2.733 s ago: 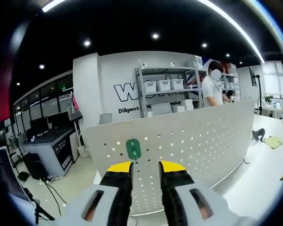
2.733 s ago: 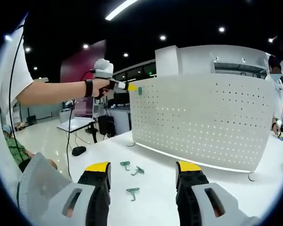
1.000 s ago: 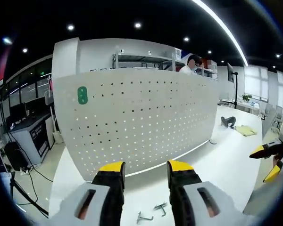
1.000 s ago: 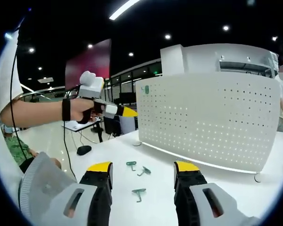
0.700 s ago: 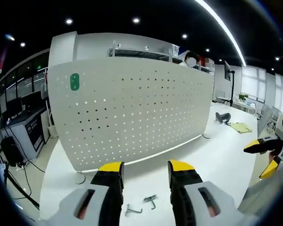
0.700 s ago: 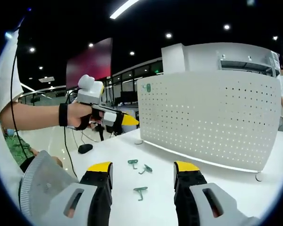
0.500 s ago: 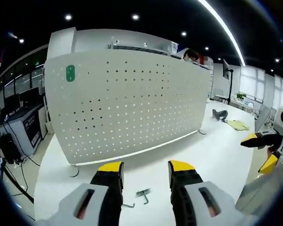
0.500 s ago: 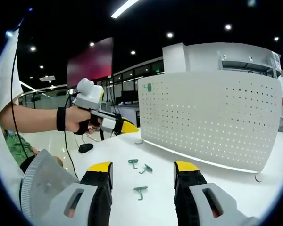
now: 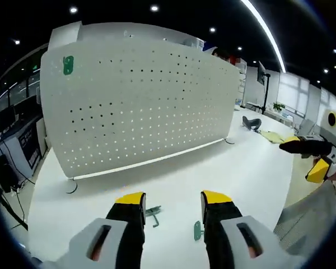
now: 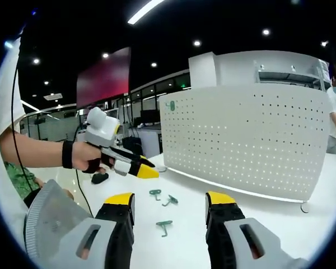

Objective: Insert the hook assembly into the mounting plate slot until the hook locks in place.

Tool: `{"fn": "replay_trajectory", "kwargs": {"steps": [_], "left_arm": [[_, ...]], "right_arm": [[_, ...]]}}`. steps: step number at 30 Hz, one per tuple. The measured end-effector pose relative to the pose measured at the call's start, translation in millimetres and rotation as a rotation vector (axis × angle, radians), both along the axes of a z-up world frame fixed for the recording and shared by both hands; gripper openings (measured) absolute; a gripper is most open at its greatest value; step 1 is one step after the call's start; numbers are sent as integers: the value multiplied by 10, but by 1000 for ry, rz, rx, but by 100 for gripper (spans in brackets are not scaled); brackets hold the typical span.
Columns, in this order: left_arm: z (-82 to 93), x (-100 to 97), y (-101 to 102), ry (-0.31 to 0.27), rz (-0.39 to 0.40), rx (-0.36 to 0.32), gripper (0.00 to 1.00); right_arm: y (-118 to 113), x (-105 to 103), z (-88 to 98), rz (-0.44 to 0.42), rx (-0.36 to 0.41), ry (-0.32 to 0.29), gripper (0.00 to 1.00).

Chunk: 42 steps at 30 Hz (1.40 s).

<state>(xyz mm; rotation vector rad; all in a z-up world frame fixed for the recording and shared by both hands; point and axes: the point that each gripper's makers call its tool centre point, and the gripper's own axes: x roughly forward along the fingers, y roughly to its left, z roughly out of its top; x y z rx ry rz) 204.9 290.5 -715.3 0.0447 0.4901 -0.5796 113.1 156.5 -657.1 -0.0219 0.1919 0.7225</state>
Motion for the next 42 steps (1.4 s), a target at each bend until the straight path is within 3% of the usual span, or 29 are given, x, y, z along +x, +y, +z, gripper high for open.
{"fn": "replay_trajectory", "kwargs": {"steps": [10,17,26,42], "left_arm": [[-266,-178,-57,61,-23,11,40],[-515,-304,-154,120,-71,50,40],[-707,-398,-286,158,-134,100,39],[-1156,-488,-407,233,-181,163,29]], "right_arm": [[-5,4,-25,-1,1,7,50],[-13,1,-44,-2,0,13,50],[-18,16,-55,-5,-5,20,50],[-115,0,-132,-51,-12,41,50]]}}
